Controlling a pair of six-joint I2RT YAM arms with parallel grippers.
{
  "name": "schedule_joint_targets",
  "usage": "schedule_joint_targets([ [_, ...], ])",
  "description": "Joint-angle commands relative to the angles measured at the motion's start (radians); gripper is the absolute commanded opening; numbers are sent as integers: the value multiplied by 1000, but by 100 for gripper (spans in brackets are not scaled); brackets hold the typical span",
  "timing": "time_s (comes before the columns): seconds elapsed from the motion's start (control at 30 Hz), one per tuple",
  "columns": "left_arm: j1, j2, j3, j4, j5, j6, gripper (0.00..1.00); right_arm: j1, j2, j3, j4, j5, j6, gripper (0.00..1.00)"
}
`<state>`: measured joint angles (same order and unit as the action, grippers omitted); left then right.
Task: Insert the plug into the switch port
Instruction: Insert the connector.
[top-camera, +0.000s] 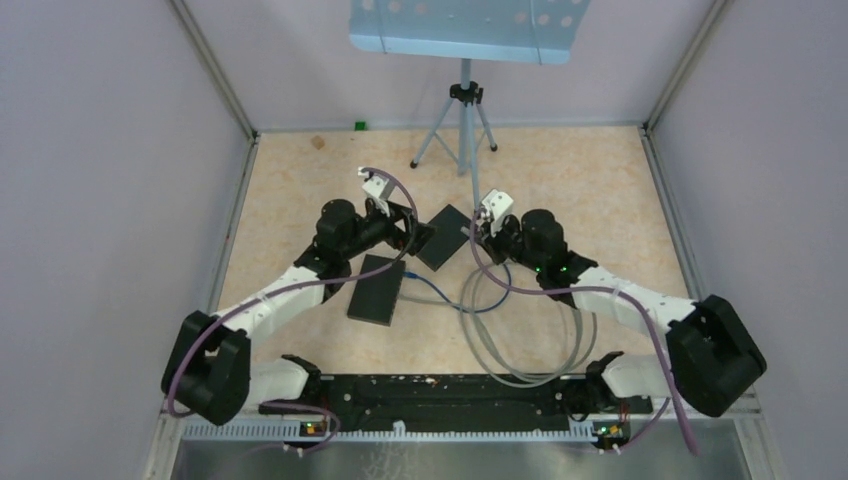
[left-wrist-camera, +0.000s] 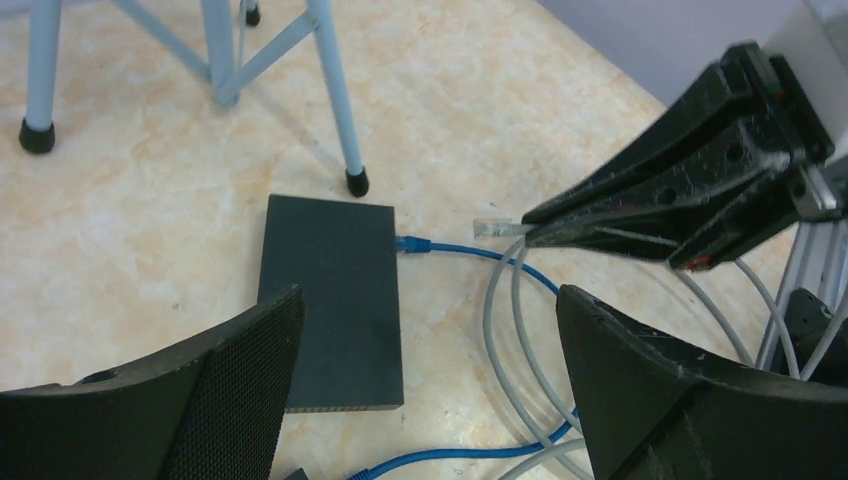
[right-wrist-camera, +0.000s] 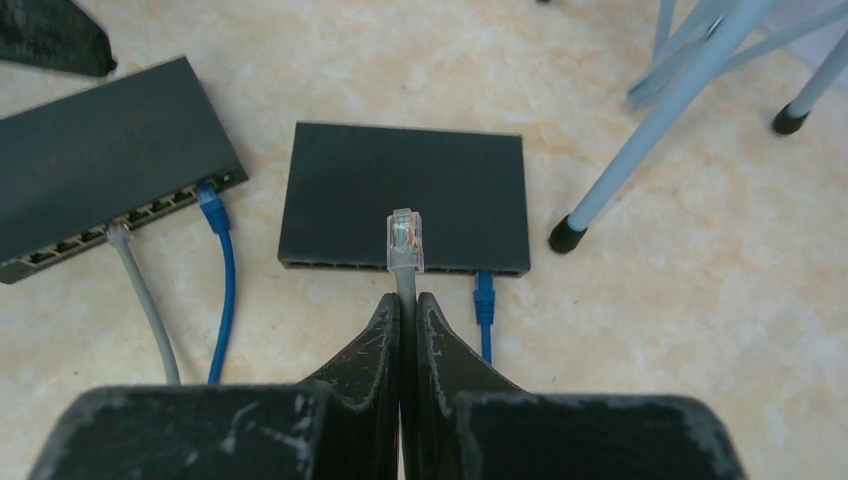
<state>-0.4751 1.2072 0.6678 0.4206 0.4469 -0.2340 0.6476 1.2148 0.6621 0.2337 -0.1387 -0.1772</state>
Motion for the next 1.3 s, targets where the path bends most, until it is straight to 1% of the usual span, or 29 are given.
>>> schedule_joint_targets([
  [0.0,34,109,8,193,-49,-122,99,-19,140,-41,265,-121,103,0],
  [0.1,50,204,56,166,-63,-121,99,-19,216,-67,369,-116,124,0],
  [0.23,74,292,72,208,-22,-114,99,-19,270,-159,584,-57,169,0],
  [0.5,95,435,121,231,11,-88,99,6,328,-301,836,79,263,0],
  [0.63,95,501,148,255,61,-90,99,17,401,-291,862,91,266,0],
  [0.83,97,585,231,160,90,-54,99,21,479,-282,917,98,264,0],
  [1.03,99,603,238,142,73,-15,99,21,527,-257,901,100,257,0],
  [1.27,107,606,231,103,47,27,99,21,585,-204,881,59,250,0],
])
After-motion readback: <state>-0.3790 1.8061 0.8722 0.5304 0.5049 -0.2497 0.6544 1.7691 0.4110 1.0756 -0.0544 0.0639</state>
